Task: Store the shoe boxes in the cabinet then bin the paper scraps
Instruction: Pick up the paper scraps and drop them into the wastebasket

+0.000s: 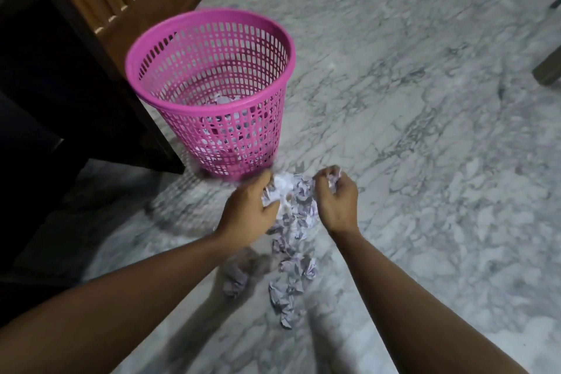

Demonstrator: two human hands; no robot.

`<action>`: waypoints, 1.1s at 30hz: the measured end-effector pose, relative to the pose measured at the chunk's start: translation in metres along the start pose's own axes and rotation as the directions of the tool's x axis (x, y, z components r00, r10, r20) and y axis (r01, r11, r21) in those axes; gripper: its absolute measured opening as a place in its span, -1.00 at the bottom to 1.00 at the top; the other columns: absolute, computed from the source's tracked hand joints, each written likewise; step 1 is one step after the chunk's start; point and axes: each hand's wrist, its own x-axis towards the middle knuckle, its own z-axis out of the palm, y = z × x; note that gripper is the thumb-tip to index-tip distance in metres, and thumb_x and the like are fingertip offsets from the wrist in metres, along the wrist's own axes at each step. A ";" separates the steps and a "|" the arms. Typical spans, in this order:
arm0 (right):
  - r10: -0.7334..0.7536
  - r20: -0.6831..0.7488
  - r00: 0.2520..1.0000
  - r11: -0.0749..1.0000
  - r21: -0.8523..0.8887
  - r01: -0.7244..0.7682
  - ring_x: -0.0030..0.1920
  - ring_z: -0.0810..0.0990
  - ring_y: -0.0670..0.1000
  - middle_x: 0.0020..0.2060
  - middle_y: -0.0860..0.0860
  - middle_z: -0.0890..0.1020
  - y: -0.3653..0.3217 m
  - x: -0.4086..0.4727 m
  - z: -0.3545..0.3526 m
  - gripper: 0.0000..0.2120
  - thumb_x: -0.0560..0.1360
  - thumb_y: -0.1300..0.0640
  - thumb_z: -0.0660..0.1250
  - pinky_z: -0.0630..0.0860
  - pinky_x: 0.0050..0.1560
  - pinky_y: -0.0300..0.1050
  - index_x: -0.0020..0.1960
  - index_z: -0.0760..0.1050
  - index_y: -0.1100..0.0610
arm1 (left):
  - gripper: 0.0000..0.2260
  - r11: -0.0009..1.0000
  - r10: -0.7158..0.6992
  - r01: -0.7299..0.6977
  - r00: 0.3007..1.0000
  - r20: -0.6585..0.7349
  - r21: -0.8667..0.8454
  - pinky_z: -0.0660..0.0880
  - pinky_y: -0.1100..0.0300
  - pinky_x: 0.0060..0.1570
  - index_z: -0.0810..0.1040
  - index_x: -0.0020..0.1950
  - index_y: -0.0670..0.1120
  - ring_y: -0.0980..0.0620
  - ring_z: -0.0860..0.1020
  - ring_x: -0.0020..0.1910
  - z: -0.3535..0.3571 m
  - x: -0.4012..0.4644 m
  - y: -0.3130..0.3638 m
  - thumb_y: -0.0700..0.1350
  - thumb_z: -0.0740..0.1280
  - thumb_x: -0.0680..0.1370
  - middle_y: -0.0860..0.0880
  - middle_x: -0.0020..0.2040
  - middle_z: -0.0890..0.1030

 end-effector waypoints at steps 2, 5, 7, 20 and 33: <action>-0.069 -0.008 0.998 0.993 0.093 0.069 -0.30 0.47 0.08 -0.33 0.20 0.53 -0.028 0.017 0.010 -0.84 0.52 0.22 0.23 0.47 -0.20 -0.03 -0.21 0.39 0.28 | -0.81 0.996 0.021 -0.028 0.996 -0.090 -0.087 0.52 0.03 -0.21 0.40 0.03 0.00 -0.11 0.57 -0.17 -0.025 0.018 0.017 -0.16 0.31 0.46 -0.03 -0.14 0.57; -0.162 -0.015 0.987 0.941 0.298 0.159 -0.30 0.47 0.05 -0.31 0.15 0.53 -0.083 0.045 0.025 -0.80 0.50 0.28 0.22 0.42 -0.27 -0.12 -0.14 0.33 0.45 | -0.72 0.987 0.063 -0.097 0.966 -0.250 -0.126 0.59 0.08 -0.14 0.47 0.19 -0.15 -0.02 0.62 -0.07 -0.071 0.052 0.043 -0.26 0.33 0.49 -0.10 -0.01 0.64; -0.258 -0.031 0.966 0.897 0.363 0.252 -0.31 0.43 0.06 -0.33 0.22 0.50 -0.126 0.064 0.036 -0.79 0.50 0.25 0.24 0.37 -0.26 -0.07 -0.17 0.33 0.41 | -0.74 0.974 0.079 -0.157 0.909 -0.408 -0.161 0.57 0.15 -0.07 0.48 0.17 -0.23 0.08 0.61 -0.04 -0.106 0.079 0.058 -0.30 0.30 0.48 -0.07 0.00 0.64; -0.099 0.390 0.916 0.964 -0.189 0.185 -0.21 0.57 -0.12 -0.07 0.03 0.56 -0.242 0.143 0.109 -0.66 0.60 0.05 0.36 0.46 -0.32 -0.31 0.26 0.40 0.22 | -0.25 0.833 -0.414 0.412 0.907 -0.079 0.368 0.47 0.05 0.00 0.21 0.54 -0.18 -0.12 0.55 0.10 -0.185 0.198 0.027 -0.05 0.50 0.46 -0.05 0.21 0.55; -0.327 -0.072 0.942 0.942 -0.097 0.320 -0.02 0.62 -0.09 -0.06 -0.09 0.63 -0.053 0.080 0.013 -0.82 0.56 0.12 0.30 0.61 -0.02 -0.06 0.14 0.58 0.06 | -0.66 0.962 0.251 -0.219 0.945 -0.210 0.161 0.42 -0.09 0.20 0.56 0.24 -0.14 -0.12 0.47 0.18 -0.067 0.012 -0.003 -0.06 0.42 0.51 -0.07 0.15 0.53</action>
